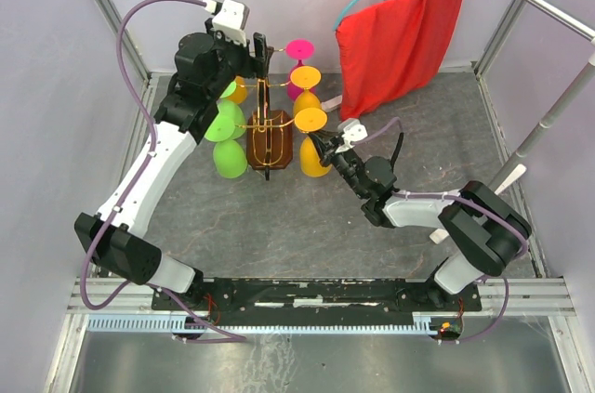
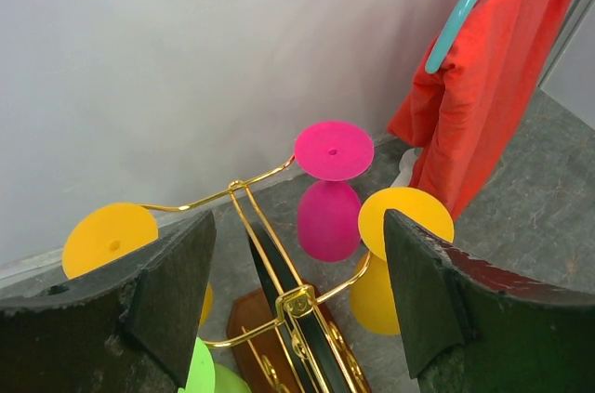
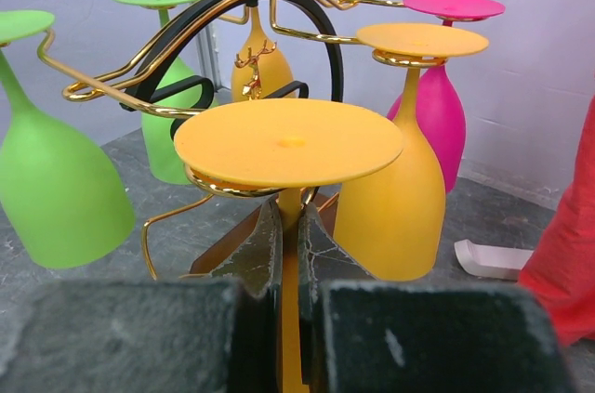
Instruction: Place the wine glass upside down on the wine glass rack
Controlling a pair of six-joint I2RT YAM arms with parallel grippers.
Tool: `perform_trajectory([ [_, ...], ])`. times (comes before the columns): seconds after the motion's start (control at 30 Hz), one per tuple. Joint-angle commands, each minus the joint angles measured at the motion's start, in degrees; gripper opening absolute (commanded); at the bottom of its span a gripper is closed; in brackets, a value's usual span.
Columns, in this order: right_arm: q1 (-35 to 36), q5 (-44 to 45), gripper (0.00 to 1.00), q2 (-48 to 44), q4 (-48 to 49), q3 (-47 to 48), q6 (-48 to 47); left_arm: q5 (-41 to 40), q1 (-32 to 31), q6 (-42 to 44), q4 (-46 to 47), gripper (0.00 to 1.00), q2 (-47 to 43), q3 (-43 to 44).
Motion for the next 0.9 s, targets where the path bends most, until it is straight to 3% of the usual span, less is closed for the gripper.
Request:
perform_trajectory([
  [0.0, -0.2, -3.6, 0.01, -1.4, -2.1, 0.2, -1.2, -0.6, 0.5, -0.3, 3.3, 0.79, -2.1, -0.8],
  [0.87, 0.2, -8.9, 0.01, -3.6, -4.3, -1.3, -2.9, -2.0, 0.8, -1.0, 3.3, 0.83, -3.2, -1.6],
])
